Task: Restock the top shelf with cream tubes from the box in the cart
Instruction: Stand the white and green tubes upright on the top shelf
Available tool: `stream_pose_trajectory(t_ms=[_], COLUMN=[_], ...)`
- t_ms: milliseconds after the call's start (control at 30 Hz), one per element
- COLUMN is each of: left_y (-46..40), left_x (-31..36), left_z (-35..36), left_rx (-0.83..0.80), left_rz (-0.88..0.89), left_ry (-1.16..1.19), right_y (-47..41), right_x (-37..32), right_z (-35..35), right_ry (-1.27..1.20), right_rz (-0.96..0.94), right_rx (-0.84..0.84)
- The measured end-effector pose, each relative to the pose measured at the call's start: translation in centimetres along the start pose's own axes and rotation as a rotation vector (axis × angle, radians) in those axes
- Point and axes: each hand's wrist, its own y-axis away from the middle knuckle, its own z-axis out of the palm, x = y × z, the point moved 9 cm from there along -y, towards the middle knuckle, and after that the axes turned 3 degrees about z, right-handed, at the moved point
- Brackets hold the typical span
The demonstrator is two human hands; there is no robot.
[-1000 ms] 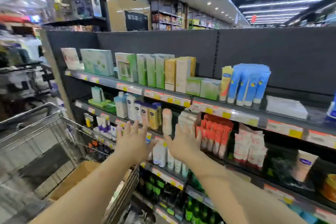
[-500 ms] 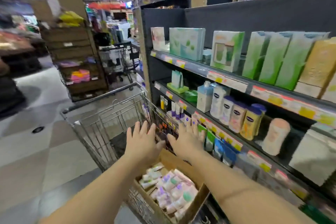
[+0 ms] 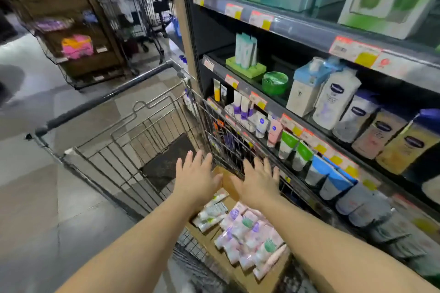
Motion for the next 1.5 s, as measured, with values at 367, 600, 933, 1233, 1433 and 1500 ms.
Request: stream_pose_trajectory(t_ms=[367, 600, 933, 1233, 1433, 1500], left_y=[-9.6, -9.6, -10.0, -6.3, -10.2, -12.7], left_x=[-7.3, -8.9, -9.1, -4.7, -6.7, -8.5], left_z=[17.3, 29.9, 37.1, 34.0, 33.1, 33.8], left_rx=[-0.346, -0.63, -0.568, -1.153, -0.846, -0.598], left_rz=[0.218, 0.222, 0.194, -0.555, -0.236, -0.177], left_ry=[0.01, 0.101, 0.053, 1.445, 0.882, 0.571], right_y=[-6.7, -7.7, -9.5, -7.9, -8.2, -8.2], right_x=[2.0, 2.9, 6.0, 3.5, 4.8, 6.7], right_z=[12.6, 21.0, 28.6, 31.0, 30.2, 30.9], right_ry=[-0.008, -0.109, -0.209, -1.177, -1.445, -1.403], right_rz=[0.339, 0.43, 0.497, 0.784, 0.814, 0.869], right_rx=[-0.146, -0.263, -0.355, -0.559, -0.444, -0.338])
